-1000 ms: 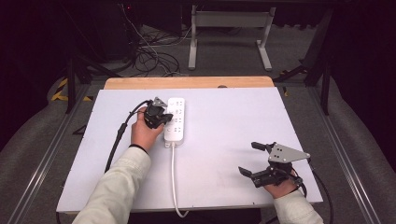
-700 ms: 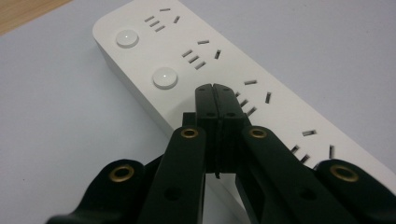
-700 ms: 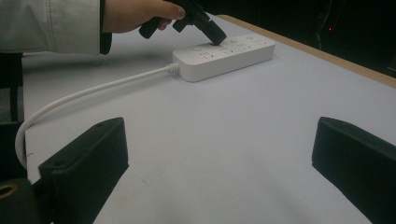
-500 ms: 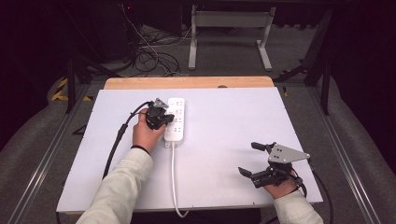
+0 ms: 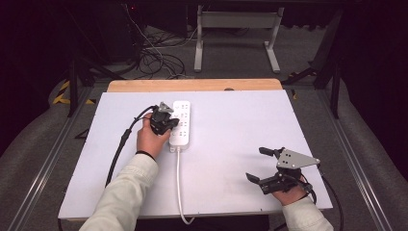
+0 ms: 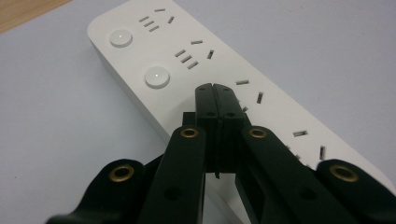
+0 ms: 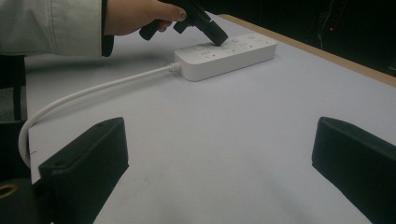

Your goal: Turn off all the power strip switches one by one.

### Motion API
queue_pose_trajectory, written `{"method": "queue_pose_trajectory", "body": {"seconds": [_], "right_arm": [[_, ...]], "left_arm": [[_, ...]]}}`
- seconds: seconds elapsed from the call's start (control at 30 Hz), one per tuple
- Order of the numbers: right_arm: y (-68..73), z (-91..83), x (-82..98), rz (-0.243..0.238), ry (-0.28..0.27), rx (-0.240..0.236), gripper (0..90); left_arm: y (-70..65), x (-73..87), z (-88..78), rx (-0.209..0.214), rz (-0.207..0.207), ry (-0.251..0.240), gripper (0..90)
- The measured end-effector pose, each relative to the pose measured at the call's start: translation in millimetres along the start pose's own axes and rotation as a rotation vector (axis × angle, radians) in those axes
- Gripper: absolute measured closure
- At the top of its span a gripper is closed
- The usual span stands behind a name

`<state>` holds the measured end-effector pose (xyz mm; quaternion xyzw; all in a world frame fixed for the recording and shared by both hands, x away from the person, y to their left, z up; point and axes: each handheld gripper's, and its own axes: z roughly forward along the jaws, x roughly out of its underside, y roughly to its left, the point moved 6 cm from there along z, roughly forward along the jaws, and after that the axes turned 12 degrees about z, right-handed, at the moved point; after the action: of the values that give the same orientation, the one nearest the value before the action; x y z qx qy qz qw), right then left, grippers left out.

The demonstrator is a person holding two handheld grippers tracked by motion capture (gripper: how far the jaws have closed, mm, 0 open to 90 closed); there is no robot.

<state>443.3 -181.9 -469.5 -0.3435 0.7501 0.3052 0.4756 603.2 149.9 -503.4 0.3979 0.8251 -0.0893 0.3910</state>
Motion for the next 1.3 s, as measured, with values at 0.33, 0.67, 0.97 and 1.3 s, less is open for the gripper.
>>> {"method": "queue_pose_trajectory", "body": {"seconds": [0.33, 0.67, 0.97, 1.3], "right_arm": [[1.3, 0.2, 0.8, 0.000, 0.005, -0.001, 4.1], [0.8, 1.5, 1.2, 0.000, 0.008, -0.007, 4.1], [-1.0, -1.1, 0.7, 0.005, -0.004, -0.005, 4.1], [-0.4, 0.6, 0.5, 0.004, 0.001, -0.008, 4.1]], "left_arm": [[0.3, 1.5, 0.2, -0.004, -0.024, -0.016, 90.0], [-3.0, 0.3, 3.0, -0.064, 0.016, -0.004, 90.0], [6.9, -19.4, -18.8, -0.024, -0.051, -0.070, 90.0], [18.7, -29.5, -23.6, -0.044, -0.022, -0.064, 90.0]]}}
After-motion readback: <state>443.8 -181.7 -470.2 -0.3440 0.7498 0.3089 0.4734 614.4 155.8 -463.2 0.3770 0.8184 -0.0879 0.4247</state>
